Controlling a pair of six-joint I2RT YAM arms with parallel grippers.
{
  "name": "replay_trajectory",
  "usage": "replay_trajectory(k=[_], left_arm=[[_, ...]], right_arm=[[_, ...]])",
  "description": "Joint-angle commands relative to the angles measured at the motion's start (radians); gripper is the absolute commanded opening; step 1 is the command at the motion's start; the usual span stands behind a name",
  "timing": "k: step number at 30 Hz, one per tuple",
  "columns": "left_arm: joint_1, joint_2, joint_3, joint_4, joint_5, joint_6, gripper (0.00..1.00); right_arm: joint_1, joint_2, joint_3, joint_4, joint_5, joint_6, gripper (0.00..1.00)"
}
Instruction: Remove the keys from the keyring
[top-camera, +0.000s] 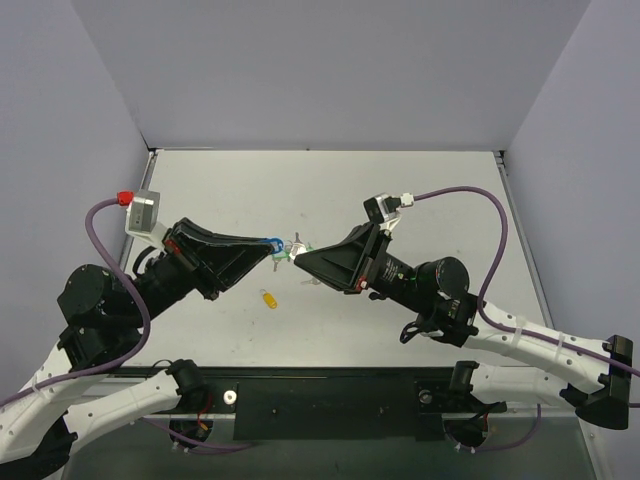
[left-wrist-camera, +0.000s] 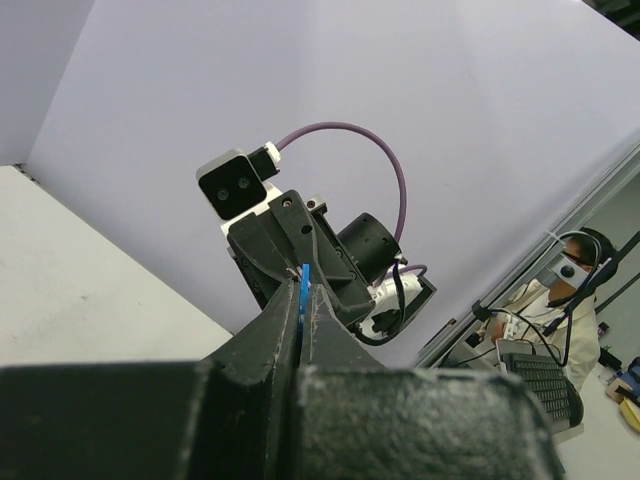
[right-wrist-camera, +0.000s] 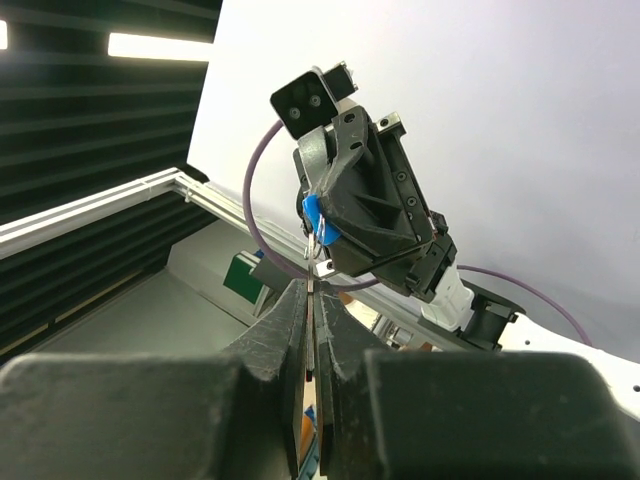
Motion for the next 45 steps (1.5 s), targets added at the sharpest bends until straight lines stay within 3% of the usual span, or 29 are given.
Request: replay_trajectory(k=[1,4,10,11,13,20,29,45], left_arm=[[0.004,-0.019,0.011,0.034,0.000,0.016,0.00],[0.004,-0.023,0.014,0.016,-0.005,0.020,0.00],[0.004,-0.055,0.057,-0.102,-0.030,0.052,0.51],[0.004,-0.065,0.066,-0.124,-0.049,0.060,0.69],[0.004,-0.083,0.086,-0.184,-0.077,0.069,0.78],[0.003,-0.092,0.147,-0.313,-0.031,0.102,0.79],[0.003,0.026,0.195,-0.319,0.266,0.112,0.70],[0.004,0.144,0.195,-0.313,0.435,0.108,0.59]], right_arm=[[0.013,-0.006,0.056,0.042,-0.002,-0.023,0.00],[0.015,-0.003,0.059,0.029,-0.007,-0.028,0.00],[0.016,-0.019,0.091,-0.118,-0.051,-0.093,0.00],[0.016,-0.035,0.101,-0.155,-0.059,-0.112,0.00],[0.016,-0.055,0.122,-0.299,-0.080,-0.167,0.00],[0.016,-0.085,0.249,-0.671,-0.165,-0.386,0.00],[0.016,-0.065,0.386,-0.979,-0.312,-0.564,0.00],[0.016,-0.110,0.409,-1.073,-0.307,-0.623,0.00]])
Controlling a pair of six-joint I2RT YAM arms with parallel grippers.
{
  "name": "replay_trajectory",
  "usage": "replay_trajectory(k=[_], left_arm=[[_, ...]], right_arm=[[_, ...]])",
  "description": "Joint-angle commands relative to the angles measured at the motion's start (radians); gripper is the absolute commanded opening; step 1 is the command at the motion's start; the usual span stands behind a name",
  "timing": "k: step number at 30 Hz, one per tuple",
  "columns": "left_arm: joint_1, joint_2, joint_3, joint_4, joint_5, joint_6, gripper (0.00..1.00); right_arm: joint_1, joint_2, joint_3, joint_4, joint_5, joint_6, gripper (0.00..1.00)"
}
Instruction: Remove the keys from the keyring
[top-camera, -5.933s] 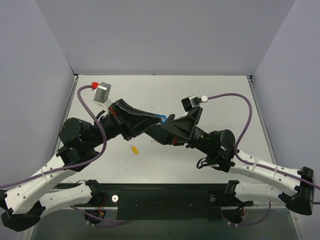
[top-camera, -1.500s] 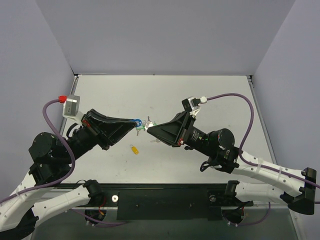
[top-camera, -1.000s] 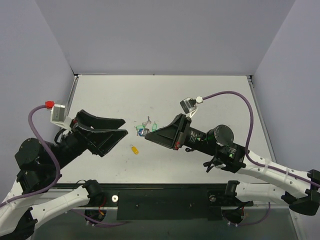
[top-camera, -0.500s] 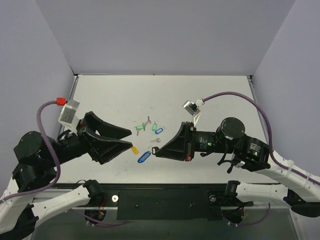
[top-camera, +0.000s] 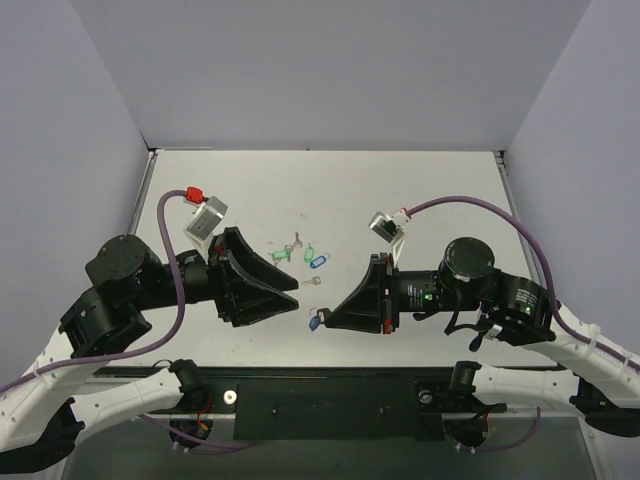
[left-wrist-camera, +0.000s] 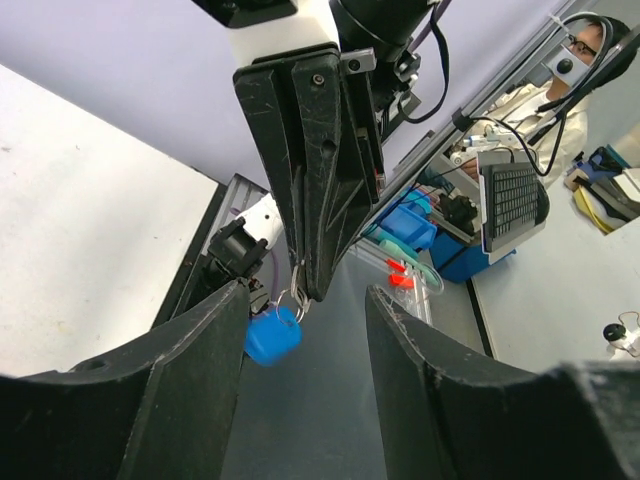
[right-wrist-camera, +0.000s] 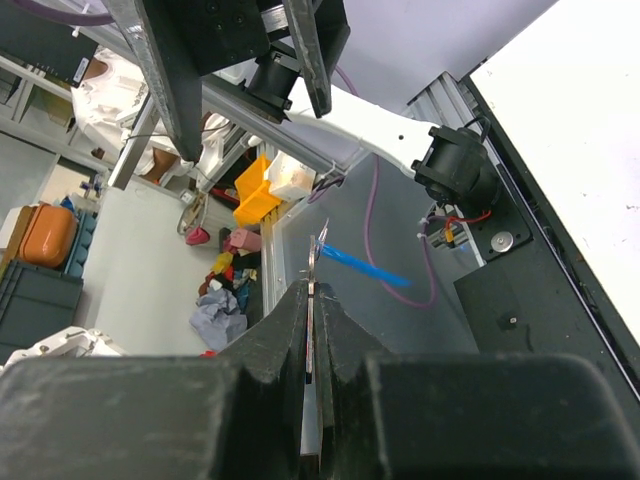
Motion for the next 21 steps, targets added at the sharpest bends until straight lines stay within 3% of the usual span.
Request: replay_trajectory(k=[1,16,21], left_arm=[[0.004,0.011,0.028,0.019,0.054,0.006,0.59],[0.004,0.035,-0.026,0.087,0.133,-0.040,0.54],[0.004,0.015,-0.053,0.113,0.098,-0.055,0.52]], right_arm=[[0.009,-0.014,0.047,0.009,-0.021,-0.027,0.00],[0.009,-0.007,0.070,0.006,-0.027,-0.036,0.00],[0.007,-0.013,0.076,0.003,-0.012,-0.031,0.00]])
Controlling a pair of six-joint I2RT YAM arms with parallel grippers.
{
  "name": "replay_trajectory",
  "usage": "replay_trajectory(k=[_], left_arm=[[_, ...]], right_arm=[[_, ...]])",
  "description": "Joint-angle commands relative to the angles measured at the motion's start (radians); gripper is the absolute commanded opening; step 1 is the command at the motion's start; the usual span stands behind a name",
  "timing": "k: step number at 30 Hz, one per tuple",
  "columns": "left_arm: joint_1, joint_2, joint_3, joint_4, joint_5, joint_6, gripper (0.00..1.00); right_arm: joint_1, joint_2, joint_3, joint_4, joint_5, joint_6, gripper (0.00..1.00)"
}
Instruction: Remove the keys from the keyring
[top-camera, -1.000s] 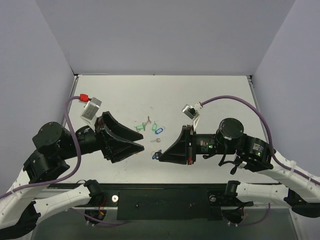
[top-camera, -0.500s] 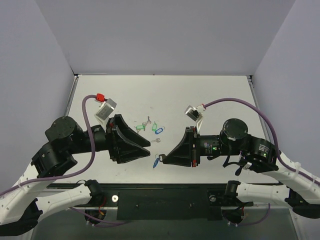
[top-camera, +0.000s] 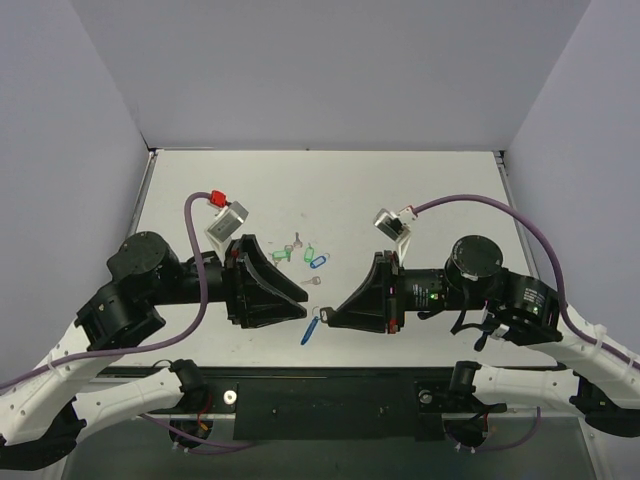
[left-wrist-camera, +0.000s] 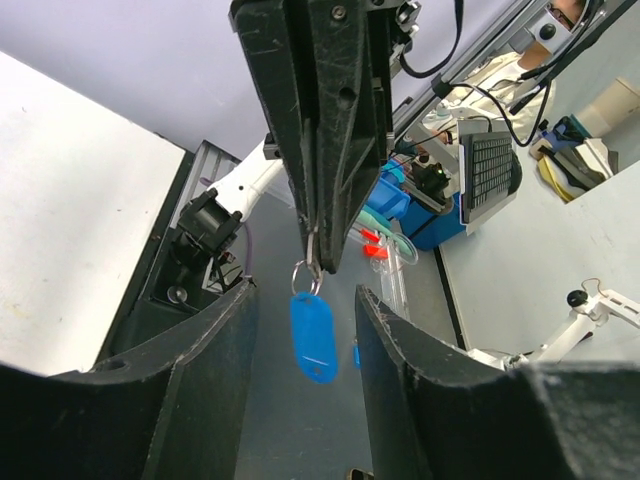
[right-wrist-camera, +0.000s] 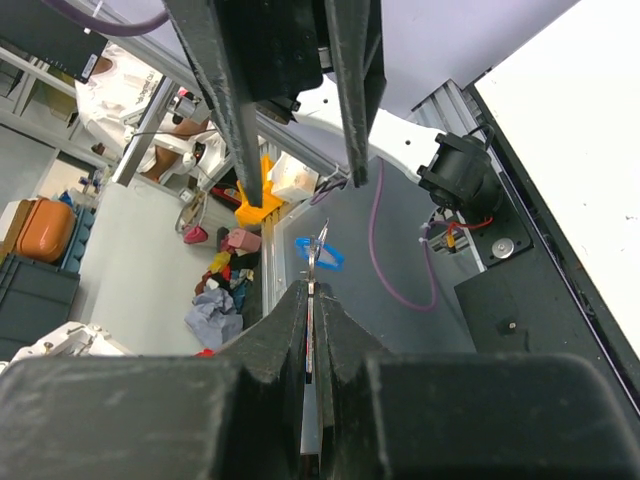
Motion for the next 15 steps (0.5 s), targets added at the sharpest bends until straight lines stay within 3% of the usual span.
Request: replay_trajectory(k=[1,9,15], left_arm=[[0.003,-0.021,-0.025,0.106,-0.014,-0.035,0.53],[0.003,-0.086,-0.127,0.306,-0.022,-0.152,0.57],[0.003,-0.067,-0.102,0.282,-0.020,-0.139,0.57]], right_arm=[[0.009,-0.013,0.035,0.031,-0.011,-0.007,0.00],[0.020,-0.043,0.015,0.040,-0.026,-0.087,0.00],[0.018,-0.007,0.057,-0.007,-0.011,-0.102,0.00]])
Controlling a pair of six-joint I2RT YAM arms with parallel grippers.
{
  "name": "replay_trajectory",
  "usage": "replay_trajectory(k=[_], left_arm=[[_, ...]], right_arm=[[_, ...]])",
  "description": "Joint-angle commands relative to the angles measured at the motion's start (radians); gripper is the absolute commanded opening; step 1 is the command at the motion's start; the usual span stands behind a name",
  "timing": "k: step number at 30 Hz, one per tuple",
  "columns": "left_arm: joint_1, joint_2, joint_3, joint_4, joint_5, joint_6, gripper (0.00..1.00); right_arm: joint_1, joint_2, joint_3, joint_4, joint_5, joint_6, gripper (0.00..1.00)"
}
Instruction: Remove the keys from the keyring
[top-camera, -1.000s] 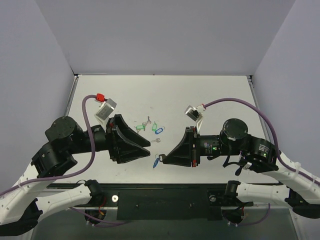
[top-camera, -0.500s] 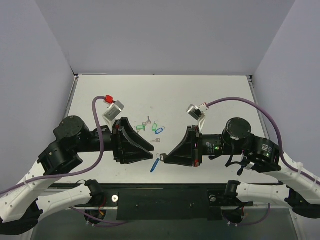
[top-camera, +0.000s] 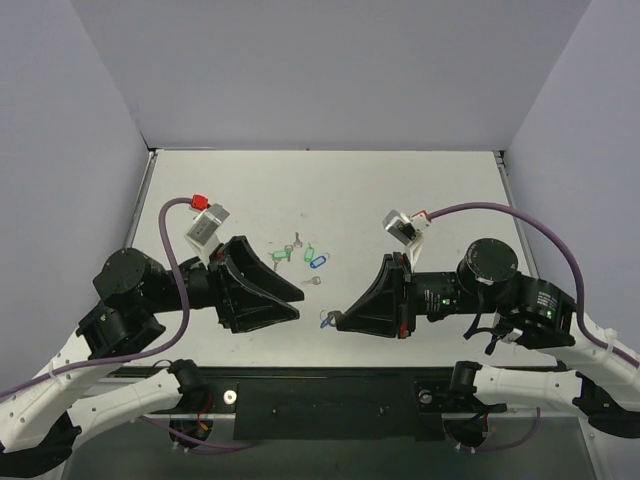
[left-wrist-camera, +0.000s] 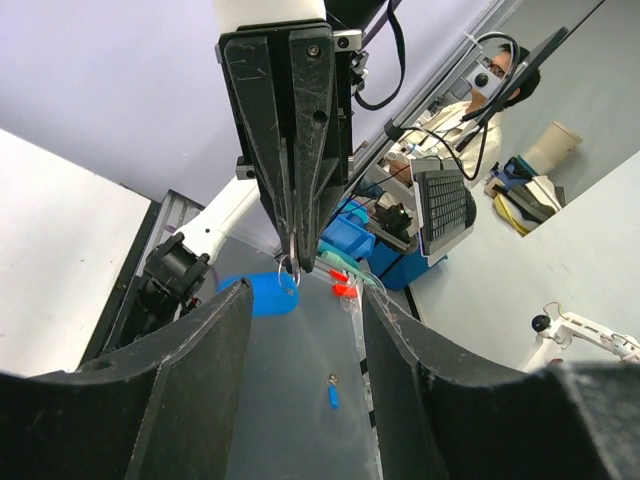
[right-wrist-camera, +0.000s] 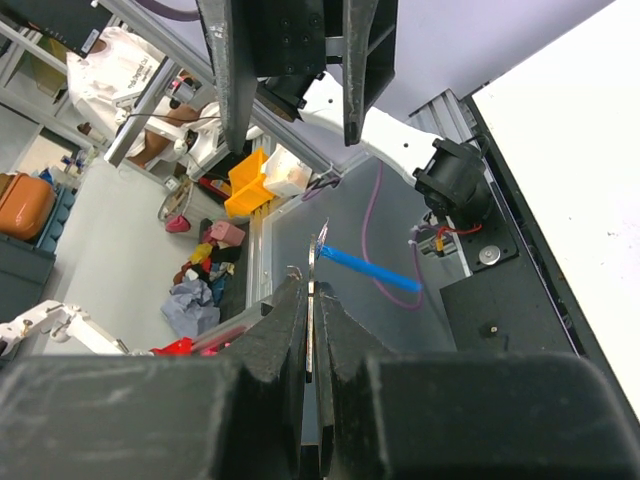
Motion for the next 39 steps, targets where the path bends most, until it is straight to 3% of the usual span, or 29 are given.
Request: replay_trajectory(k=[1,33,39], left_arm=[[0.003,0.017,0.031,0.050,-0.006,-0.005,0.57],[-0.008,0.055,-0.001,0.070,0.031,-0.010,0.42],[-0.017,0.061,-0.008,0.083,0.031,-0.019,0.32]], right_arm=[[0.007,0.028,0.048,0.008,-0.004,-0.030,0.00],[0.009,0.046,0.085,0.011,0.048,0.001,0.00],[0.009,0.045,0.087,0.009,0.054,0.002,0.00]])
